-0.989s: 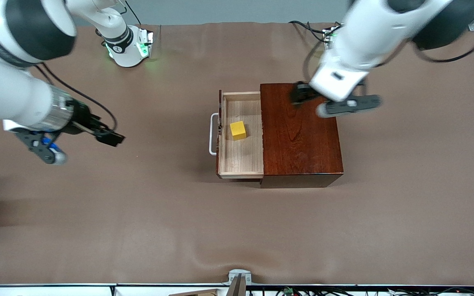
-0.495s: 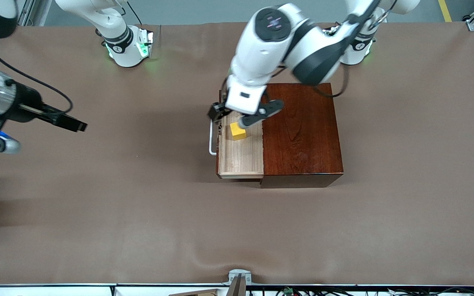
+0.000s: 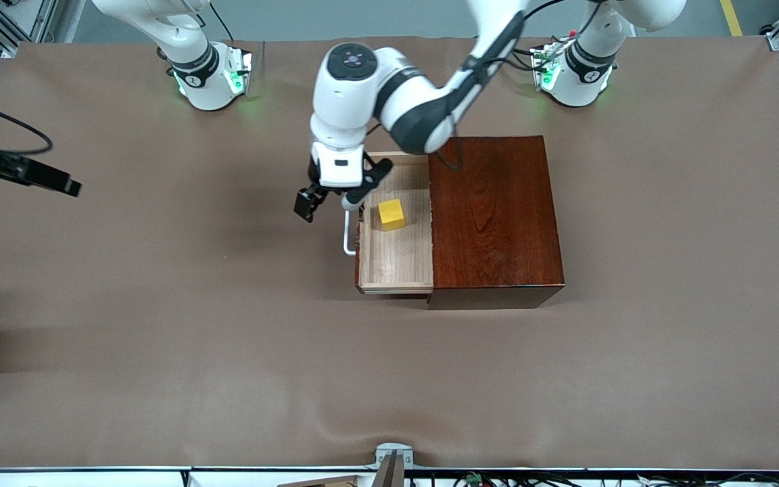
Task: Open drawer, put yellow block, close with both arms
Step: 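Lower the left gripper to the drawer front beside the handle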
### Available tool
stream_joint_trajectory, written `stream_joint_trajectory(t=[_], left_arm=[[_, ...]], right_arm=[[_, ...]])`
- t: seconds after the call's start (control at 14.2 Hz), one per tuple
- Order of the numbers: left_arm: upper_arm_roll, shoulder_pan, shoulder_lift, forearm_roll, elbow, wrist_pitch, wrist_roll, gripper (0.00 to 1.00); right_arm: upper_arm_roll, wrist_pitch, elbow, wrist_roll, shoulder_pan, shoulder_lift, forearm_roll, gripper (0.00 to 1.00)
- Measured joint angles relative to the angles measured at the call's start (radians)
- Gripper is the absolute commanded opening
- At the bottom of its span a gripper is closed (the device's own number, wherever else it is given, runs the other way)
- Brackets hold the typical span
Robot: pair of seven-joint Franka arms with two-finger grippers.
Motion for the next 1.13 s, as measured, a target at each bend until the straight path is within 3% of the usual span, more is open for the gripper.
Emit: stream_joint_trajectory(t=[0.28, 0.64, 0.92, 1.13], left_arm=[[0.054, -0.049, 0.098, 0.0, 0.025, 0.049, -0.094, 1.0], [0.074, -0.062, 0.123, 0.0, 0.024, 0.037, -0.122, 1.0], [0.081, -0.06, 0.14, 0.0, 0.026, -0.019, -0.13, 1.0], [0.083, -0.043, 0.14, 0.0, 0.048, -0.098, -0.142, 1.0]], right_arm=[[0.0, -0.026, -0.027, -0.122, -0.036, -0.045, -0.061, 1.0], [0.001, 0.03, -0.166, -0.253, -0.041, -0.157, -0.083, 1.0], [0.009, 0.095, -0.313, -0.286, -0.041, -0.274, -0.111, 1.0], [0.015, 0.111, -0.337, -0.304, -0.04, -0.291, -0.148, 1.0]])
